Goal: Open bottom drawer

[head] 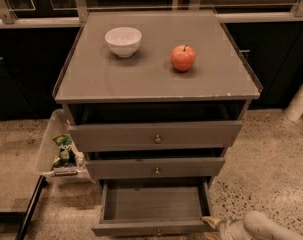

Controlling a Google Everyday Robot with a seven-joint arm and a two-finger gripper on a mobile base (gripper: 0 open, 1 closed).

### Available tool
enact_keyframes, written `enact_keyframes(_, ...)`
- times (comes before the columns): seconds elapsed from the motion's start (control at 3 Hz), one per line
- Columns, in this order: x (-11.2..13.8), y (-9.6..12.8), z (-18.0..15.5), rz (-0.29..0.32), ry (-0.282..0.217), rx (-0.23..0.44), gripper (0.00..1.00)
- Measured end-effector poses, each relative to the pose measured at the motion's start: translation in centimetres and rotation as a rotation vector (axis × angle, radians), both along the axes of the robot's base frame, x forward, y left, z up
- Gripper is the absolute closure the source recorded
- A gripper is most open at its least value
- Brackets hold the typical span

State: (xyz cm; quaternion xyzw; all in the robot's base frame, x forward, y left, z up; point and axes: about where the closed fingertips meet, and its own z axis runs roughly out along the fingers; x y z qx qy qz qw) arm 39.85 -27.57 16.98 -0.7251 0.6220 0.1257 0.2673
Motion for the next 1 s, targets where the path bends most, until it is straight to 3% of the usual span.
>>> enact_keyframes(0.33, 0.00, 0.00, 0.00, 0.000, 0.000, 0.000, 0.85)
enact_keyframes(1.0, 0.00, 0.01, 0.00, 0.000, 0.000, 0.000, 0.39)
